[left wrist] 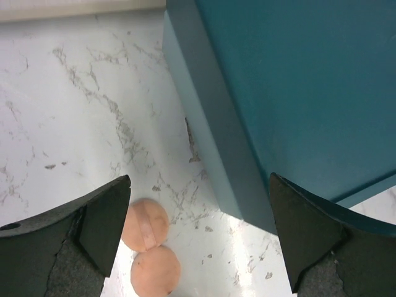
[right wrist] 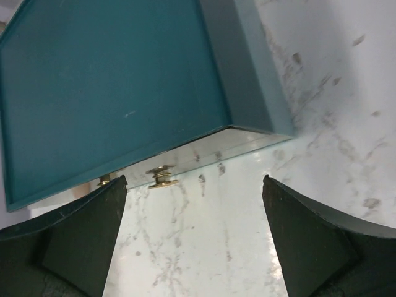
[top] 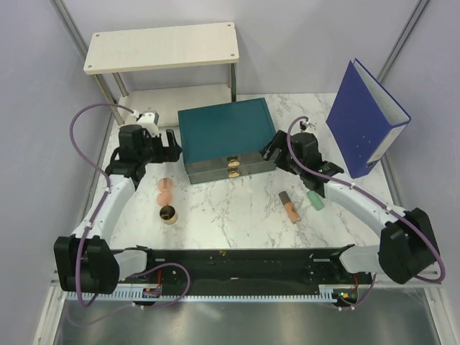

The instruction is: Organize the makeup

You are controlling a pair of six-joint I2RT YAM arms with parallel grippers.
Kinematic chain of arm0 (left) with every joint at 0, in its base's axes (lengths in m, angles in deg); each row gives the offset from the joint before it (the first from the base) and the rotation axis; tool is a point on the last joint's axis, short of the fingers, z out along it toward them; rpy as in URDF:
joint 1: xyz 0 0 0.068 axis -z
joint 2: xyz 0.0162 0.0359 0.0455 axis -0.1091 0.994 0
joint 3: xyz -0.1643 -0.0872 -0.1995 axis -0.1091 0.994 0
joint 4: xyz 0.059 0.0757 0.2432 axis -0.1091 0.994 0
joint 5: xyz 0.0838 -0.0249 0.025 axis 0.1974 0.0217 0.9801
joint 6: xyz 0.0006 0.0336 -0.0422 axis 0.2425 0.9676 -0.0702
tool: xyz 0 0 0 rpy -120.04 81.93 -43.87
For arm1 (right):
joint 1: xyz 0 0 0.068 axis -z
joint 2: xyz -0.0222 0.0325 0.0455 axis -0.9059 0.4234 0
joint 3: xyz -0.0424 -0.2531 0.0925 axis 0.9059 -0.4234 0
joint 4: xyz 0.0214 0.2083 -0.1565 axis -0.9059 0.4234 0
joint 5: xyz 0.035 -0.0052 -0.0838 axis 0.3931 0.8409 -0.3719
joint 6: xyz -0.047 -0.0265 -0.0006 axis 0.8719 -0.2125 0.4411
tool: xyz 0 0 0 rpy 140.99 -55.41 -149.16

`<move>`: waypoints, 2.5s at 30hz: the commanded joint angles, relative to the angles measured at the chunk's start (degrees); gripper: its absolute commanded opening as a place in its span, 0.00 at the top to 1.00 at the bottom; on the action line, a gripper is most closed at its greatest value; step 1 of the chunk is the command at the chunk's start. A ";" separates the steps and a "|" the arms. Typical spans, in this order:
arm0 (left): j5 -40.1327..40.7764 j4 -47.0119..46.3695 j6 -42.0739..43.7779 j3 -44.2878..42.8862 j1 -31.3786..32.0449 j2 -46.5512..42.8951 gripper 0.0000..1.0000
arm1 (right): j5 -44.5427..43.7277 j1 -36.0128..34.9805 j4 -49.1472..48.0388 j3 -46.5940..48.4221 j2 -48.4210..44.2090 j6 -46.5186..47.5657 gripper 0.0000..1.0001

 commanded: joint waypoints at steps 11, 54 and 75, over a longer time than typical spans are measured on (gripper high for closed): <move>-12.76 0.65 -5.23 -12.65 -0.21 8.95 0.09 | 16.14 -2.60 -17.87 1.27 10.99 -19.82 0.08; -19.88 2.06 -5.93 -18.63 0.05 20.65 0.32 | 15.37 -9.37 -37.65 -10.24 13.98 -34.76 0.32; -20.23 3.82 -5.05 -19.24 0.23 21.27 0.29 | 12.64 -9.72 -58.66 -8.85 27.43 -43.56 0.44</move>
